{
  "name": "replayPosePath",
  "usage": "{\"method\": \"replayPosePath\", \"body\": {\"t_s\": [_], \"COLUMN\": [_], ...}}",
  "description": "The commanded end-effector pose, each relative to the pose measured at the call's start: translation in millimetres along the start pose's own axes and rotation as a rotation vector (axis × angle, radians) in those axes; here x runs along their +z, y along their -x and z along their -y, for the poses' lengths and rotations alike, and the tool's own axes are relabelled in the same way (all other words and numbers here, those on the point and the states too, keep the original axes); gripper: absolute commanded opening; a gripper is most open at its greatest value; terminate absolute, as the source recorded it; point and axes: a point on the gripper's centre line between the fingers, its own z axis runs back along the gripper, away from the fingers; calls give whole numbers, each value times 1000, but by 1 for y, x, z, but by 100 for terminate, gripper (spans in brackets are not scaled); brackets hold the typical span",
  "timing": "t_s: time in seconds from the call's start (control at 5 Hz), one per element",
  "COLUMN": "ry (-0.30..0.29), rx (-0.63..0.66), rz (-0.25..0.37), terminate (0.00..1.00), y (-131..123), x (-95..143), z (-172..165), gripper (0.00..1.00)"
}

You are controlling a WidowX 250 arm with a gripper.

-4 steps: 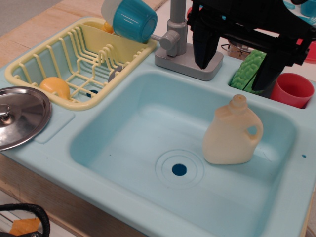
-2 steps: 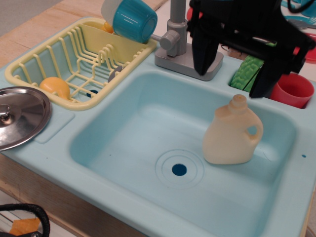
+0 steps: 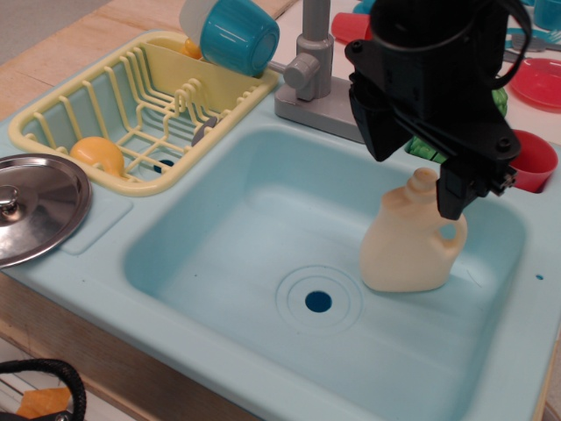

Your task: Put detergent from sink into drying rack

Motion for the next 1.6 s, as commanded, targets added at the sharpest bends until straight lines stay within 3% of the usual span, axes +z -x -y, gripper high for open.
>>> {"method": "replayPosePath", "body": {"t_s": [0.0,0.6,0.8,1.4], "ry": [35,114,131,138], "rx": [-23,47,54,125], "rz": [74,129,135,144], "terminate": [0,0,0,0], "y": [-6,21,22,22], "x": [-7,-34,-43,-44], "z": [-10,-10,-14,-12], "gripper": [100,100,0,0]}}
